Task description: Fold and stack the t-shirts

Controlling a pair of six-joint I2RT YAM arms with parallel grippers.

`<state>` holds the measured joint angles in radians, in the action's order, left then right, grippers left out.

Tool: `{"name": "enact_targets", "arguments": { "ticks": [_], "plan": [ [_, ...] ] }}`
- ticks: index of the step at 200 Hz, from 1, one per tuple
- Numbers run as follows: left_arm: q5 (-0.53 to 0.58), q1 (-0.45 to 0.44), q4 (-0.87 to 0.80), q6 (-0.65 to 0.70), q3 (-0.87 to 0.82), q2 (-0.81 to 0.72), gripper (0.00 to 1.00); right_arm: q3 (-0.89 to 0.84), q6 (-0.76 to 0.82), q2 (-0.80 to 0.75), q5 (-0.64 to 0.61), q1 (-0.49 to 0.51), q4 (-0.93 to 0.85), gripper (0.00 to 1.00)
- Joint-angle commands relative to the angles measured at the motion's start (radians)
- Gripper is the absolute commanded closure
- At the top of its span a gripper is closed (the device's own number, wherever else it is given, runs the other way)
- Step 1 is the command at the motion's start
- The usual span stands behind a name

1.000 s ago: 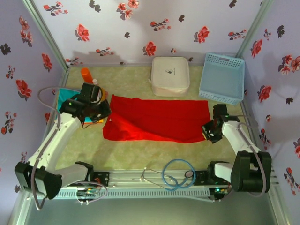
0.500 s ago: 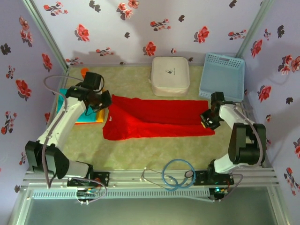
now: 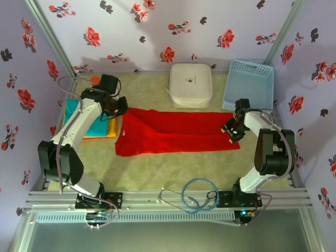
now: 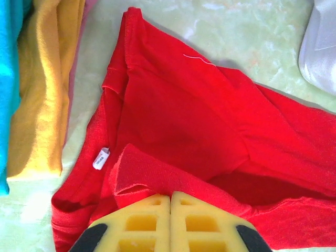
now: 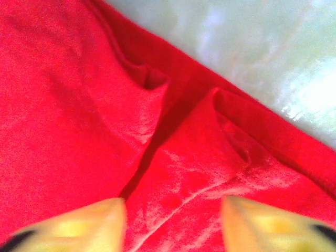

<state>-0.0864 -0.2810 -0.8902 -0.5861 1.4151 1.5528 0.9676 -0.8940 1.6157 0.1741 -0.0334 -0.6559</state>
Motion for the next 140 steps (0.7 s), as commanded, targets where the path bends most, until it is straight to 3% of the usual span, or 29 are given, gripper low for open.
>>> {"name": "enact_targets", "arguments": {
  "ticks": [1, 53, 140],
  "plan": [
    [0.017, 0.011, 0.013, 0.044, 0.048, 0.023, 1.00, 0.024, 0.018, -0.042, 0.005, -0.007, -0.010, 0.29],
    [0.017, 0.014, 0.013, 0.045, 0.091, 0.089, 1.00, 0.028, 0.068, -0.140, 0.017, -0.005, -0.020, 0.06],
    [0.014, 0.013, -0.017, 0.036, 0.291, 0.332, 1.00, -0.061, 0.116, -0.279, 0.018, -0.005, -0.027, 0.01]
  ]
}}
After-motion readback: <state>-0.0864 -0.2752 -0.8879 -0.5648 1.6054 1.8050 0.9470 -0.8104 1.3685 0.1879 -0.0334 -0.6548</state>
